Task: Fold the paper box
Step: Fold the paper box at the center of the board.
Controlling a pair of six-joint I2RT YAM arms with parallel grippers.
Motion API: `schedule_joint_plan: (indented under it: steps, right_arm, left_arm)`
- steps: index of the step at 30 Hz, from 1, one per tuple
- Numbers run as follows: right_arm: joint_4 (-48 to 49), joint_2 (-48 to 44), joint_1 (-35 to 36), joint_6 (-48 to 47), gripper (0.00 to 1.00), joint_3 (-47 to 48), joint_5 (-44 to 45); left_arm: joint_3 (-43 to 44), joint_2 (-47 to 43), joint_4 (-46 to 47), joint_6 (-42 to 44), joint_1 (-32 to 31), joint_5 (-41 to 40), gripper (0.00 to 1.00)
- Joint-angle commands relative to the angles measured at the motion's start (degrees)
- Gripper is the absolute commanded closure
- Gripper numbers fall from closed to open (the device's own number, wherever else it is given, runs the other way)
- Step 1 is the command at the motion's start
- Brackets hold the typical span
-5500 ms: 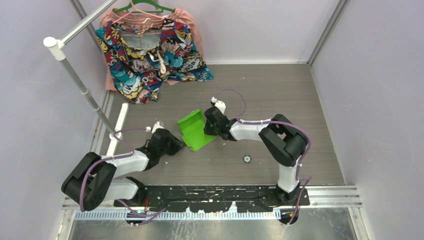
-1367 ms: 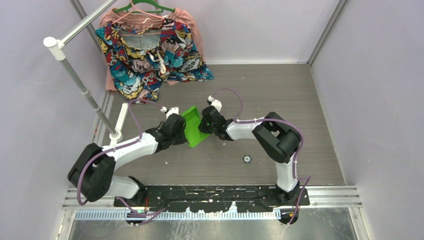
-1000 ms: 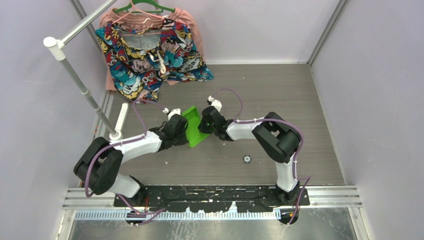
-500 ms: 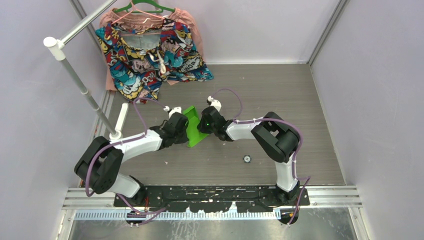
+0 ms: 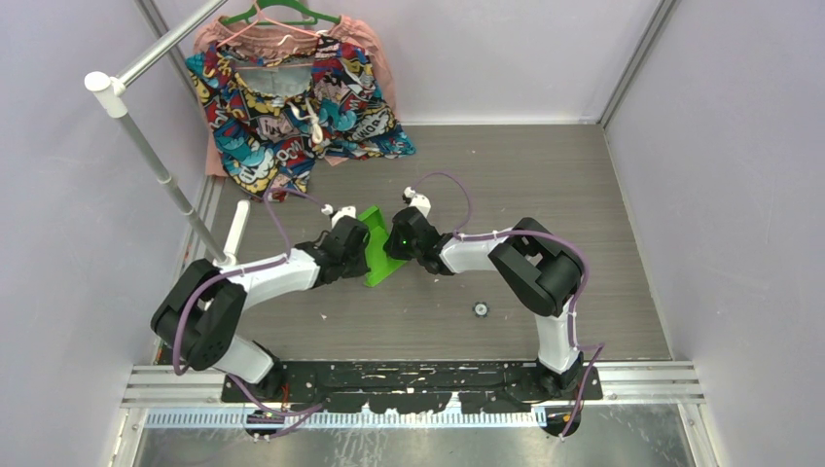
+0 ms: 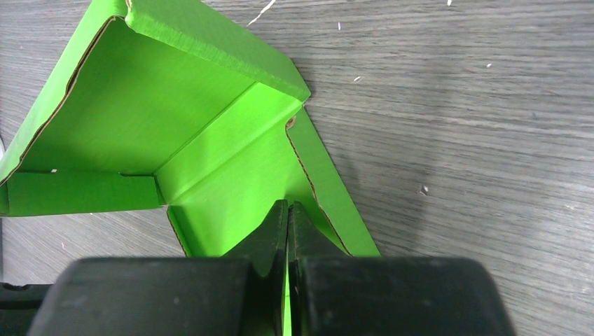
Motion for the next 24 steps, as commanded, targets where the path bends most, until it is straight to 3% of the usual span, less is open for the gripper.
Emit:
schedule_joint_plan:
  steps: [1,24]
  right_arm:
    - [-19.77,7.83,1.22,-1.98,0.99,-5.41,-1.51]
    - [-19.50,8.28,1.23,-2.13,0.99,-5.41,-1.71]
  left_arm:
    - [2.33,1.54,3.93,-0.01,0.17,0.80,1.00]
    - [3.13,6.43,2.22,-0.14,0.16,2.29,1.00]
